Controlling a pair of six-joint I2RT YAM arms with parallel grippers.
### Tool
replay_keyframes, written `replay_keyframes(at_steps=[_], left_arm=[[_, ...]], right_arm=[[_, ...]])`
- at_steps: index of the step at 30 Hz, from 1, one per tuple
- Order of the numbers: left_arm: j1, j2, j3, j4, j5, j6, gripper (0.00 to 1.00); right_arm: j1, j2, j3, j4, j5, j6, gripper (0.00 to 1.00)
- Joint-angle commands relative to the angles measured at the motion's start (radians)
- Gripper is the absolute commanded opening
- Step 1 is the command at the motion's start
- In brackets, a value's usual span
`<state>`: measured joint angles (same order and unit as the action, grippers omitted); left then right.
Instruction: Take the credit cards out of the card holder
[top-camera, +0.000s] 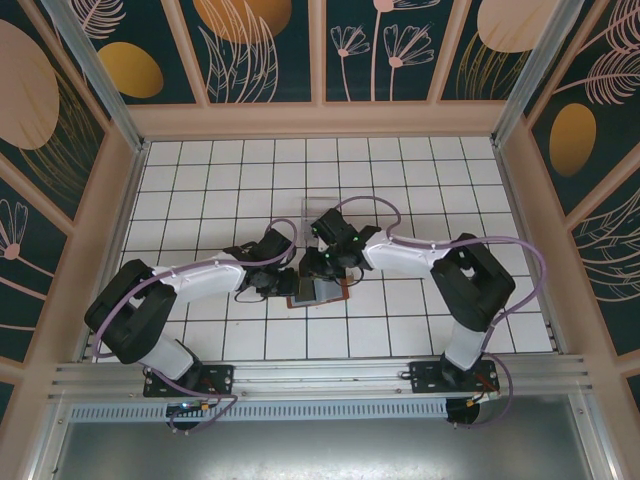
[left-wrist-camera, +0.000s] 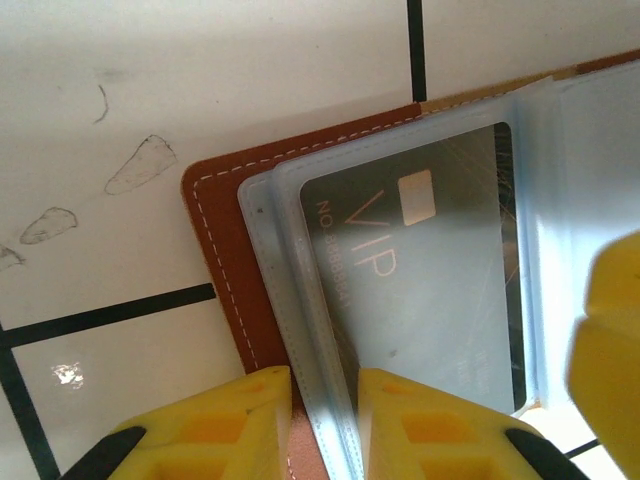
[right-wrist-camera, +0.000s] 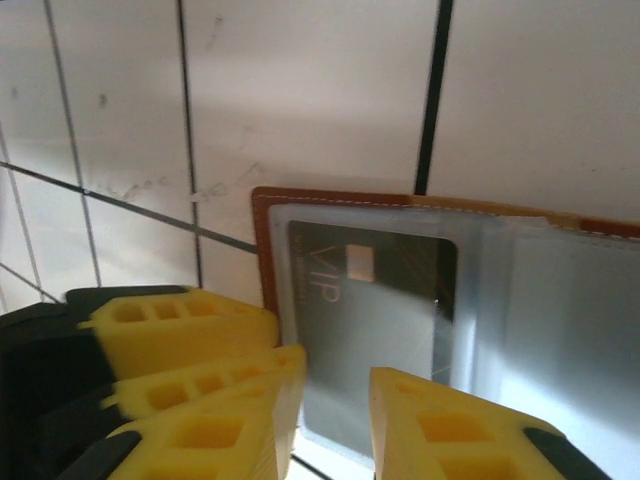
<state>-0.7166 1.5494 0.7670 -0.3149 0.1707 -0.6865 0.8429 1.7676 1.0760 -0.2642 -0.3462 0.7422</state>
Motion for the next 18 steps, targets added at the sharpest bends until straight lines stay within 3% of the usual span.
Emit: replay_keyframes(at_steps=[1,18], left_arm=[[-0.007,0.011,-0.014,-0.011,-0.027,-0.009,0.26],[-0.007,0.018,-0.015,-0.018,-0.024,0.007,0.25]], right_arm=[[-0.013,0.026,-0.018,0.014,-0.012,-0.007,0.30],[-0.015,0.070,-0.022,0.038,-0.037,-0.020,0.35]])
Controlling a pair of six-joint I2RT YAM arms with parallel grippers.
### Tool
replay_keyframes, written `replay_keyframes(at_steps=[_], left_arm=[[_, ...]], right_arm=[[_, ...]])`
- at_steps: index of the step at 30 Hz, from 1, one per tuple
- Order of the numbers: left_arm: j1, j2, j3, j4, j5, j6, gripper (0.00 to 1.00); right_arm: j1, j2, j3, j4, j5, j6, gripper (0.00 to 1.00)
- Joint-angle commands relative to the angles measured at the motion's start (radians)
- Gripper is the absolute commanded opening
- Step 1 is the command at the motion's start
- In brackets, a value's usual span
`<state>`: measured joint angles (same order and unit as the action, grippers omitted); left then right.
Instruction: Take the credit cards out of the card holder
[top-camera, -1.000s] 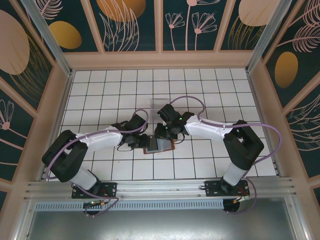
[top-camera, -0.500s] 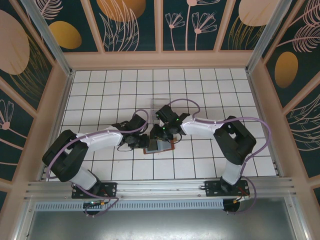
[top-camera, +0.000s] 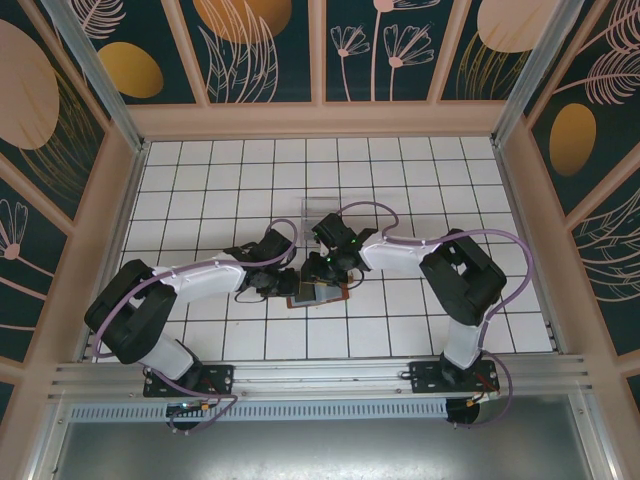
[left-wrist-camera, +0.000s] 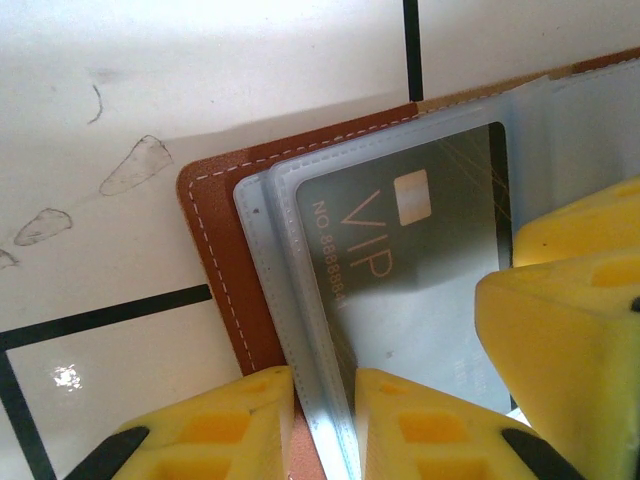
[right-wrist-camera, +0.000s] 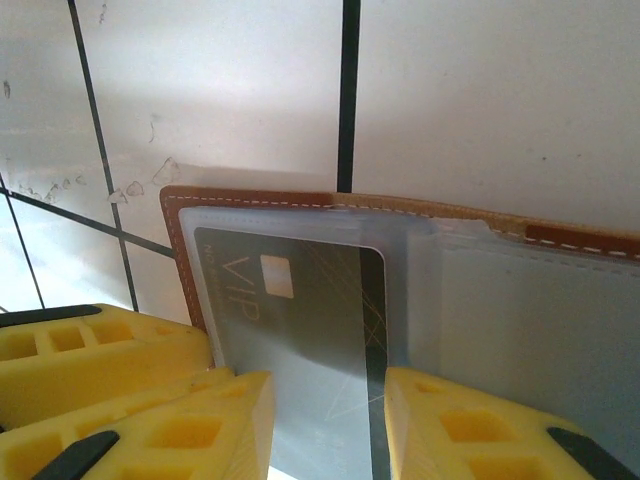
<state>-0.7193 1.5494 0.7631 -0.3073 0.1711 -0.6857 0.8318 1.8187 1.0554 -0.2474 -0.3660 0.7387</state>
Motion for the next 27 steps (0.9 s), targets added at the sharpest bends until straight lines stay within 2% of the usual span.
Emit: replay_keyframes(at_steps=[1,9,17,23,27], left_arm=[[-0.003,0.020,-0.011,-0.026,-0.023,0.005,0.25],[-0.005,0.020,-0.016,-0.034,-0.033,0.017,0.24],[-0.004,0.024,-0.018,-0.052,-0.054,0.030,0.23],[-0.005,0.024,-0.011,-0.062,-0.070,0.043,0.23],[-0.004,0.025,-0.010,-0.067,-0.079,0.053,0.23]], right_arm=[[-0.001,0.018,-0.001,0.022,-0.017,-0.017,0.35],[0.008,0.007,0.008,-0.008,0.010,-0.044,0.34],[0.029,0.027,0.028,-0.041,0.026,-0.071,0.26],[0.040,0.043,0.038,-0.057,0.044,-0.081,0.27],[0.044,0.033,0.021,-0.009,0.008,-0.076,0.28]])
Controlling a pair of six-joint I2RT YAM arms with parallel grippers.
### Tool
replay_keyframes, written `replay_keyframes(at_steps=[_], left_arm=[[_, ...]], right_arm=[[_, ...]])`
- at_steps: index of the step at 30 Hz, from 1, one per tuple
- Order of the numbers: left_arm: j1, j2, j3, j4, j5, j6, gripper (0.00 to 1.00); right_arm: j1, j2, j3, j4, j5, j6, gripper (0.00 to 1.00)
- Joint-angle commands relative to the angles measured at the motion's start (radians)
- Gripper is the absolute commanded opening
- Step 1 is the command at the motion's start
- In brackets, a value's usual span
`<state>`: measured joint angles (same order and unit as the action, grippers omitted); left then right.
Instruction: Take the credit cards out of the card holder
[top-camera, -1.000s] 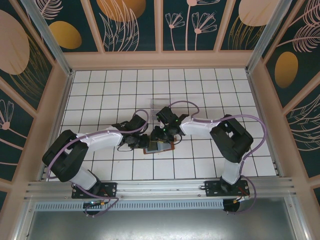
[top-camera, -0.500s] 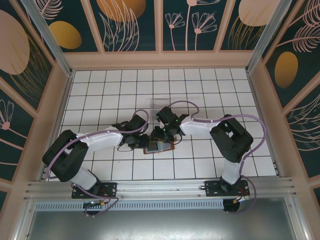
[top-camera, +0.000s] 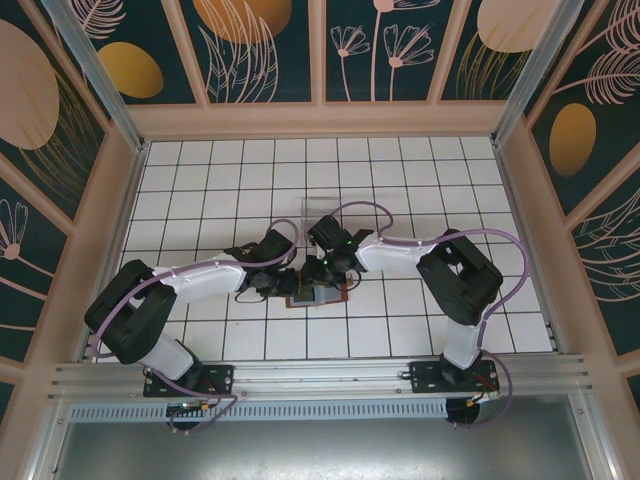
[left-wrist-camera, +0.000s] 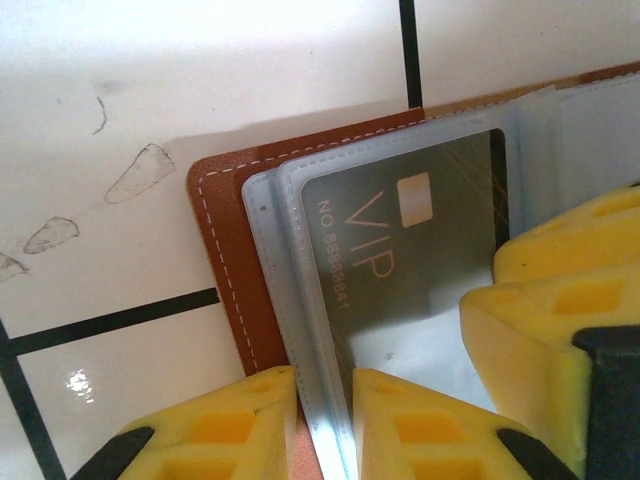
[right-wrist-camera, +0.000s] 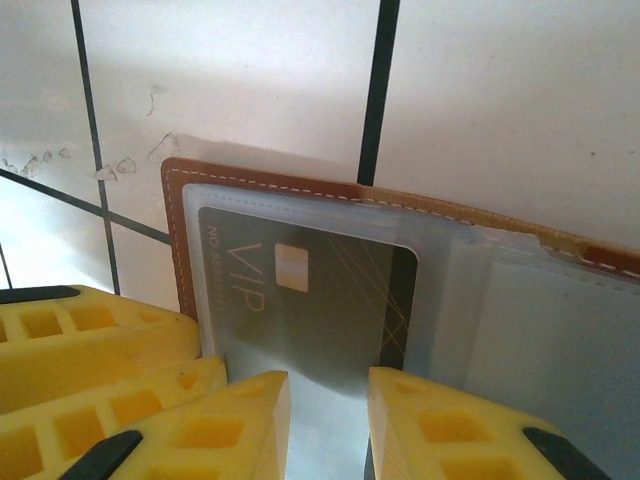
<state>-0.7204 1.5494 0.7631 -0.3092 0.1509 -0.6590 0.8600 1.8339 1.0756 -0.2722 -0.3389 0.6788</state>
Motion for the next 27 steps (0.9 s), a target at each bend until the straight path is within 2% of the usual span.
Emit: replay_keyframes(at_steps=[1,6,15,20,27], left_arm=[[-0.003,0.025,-0.007,-0.066,-0.060,0.028,0.23],[-0.002,0.026,0.000,-0.067,-0.059,0.029,0.23],[-0.003,0.012,0.012,-0.088,-0.076,0.027,0.31],[-0.002,0.006,0.017,-0.099,-0.087,0.022,0.38],[-0.003,0.003,0.027,-0.114,-0.099,0.016,0.37]], right_arm=[[0.016,0.013,-0.005,0.032,-0.030,-0.013,0.28],[0.016,0.011,-0.026,0.065,-0.052,-0.001,0.29],[0.017,0.032,0.007,-0.099,0.109,-0.017,0.32],[0.019,0.030,0.015,-0.123,0.135,-0.021,0.32],[0.022,0.024,0.023,-0.133,0.149,-0.022,0.32]])
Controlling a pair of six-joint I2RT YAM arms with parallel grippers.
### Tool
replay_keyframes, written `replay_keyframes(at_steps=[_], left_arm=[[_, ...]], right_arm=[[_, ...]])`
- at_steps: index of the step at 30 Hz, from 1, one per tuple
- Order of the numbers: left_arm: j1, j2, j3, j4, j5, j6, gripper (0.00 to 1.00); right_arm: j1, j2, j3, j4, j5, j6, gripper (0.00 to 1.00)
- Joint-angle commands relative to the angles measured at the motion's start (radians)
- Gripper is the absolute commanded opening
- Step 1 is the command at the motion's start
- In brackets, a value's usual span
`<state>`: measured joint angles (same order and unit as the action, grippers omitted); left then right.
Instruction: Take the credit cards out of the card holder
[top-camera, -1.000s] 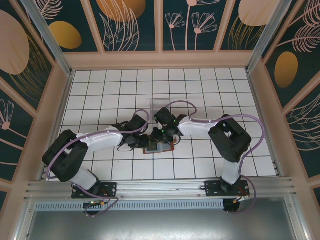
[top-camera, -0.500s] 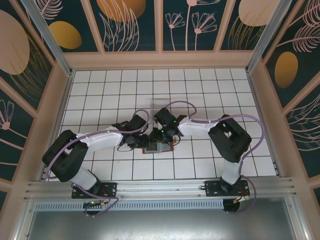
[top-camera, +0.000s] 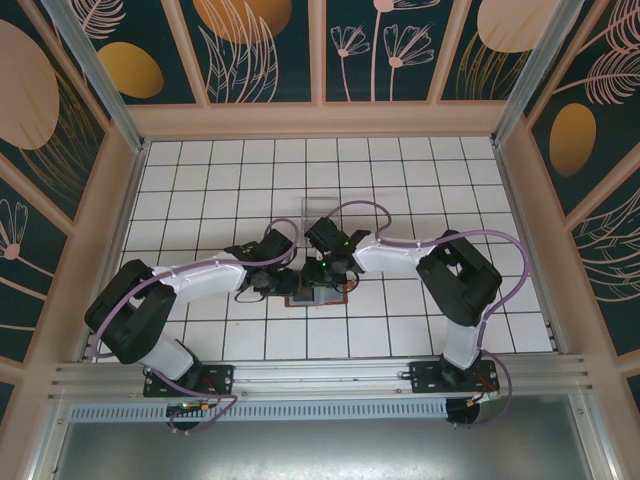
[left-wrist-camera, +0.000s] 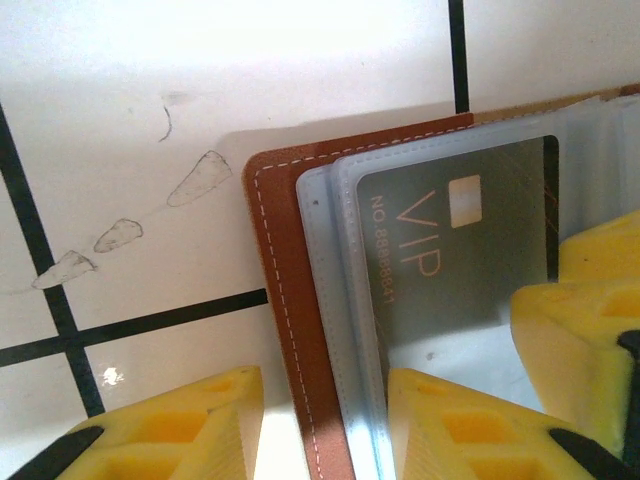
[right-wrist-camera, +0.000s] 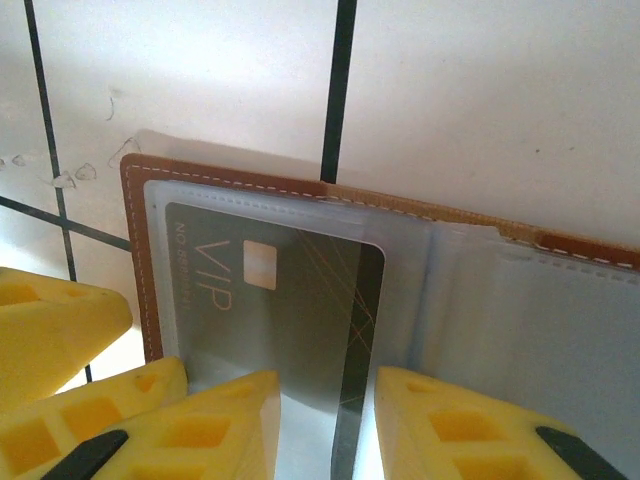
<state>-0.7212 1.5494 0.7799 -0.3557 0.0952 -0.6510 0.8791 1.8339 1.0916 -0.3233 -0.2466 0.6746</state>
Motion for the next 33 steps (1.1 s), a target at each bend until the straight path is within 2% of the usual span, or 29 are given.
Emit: replay_keyframes(at_steps=[1,10,13,26,33], left_arm=[[-0.001,0.003,0.010,-0.069,-0.047,0.007,0.37],[-0.002,-0.006,0.007,-0.065,-0.049,0.001,0.35],[-0.002,-0.016,0.010,-0.069,-0.064,-0.007,0.37],[-0.003,-0.063,0.016,-0.075,-0.107,-0.032,0.38],[-0.003,-0.027,0.010,-0.102,-0.146,-0.035,0.28]], right_arm=[[0.003,0.023,0.006,-0.079,0.053,-0.017,0.32],[0.002,-0.073,-0.036,0.020,-0.001,0.023,0.32],[0.000,-0.088,-0.047,0.050,-0.025,0.031,0.32],[-0.005,-0.055,-0.081,0.123,-0.074,0.040,0.31],[-0.006,-0.040,-0.083,0.127,-0.070,0.036,0.31]])
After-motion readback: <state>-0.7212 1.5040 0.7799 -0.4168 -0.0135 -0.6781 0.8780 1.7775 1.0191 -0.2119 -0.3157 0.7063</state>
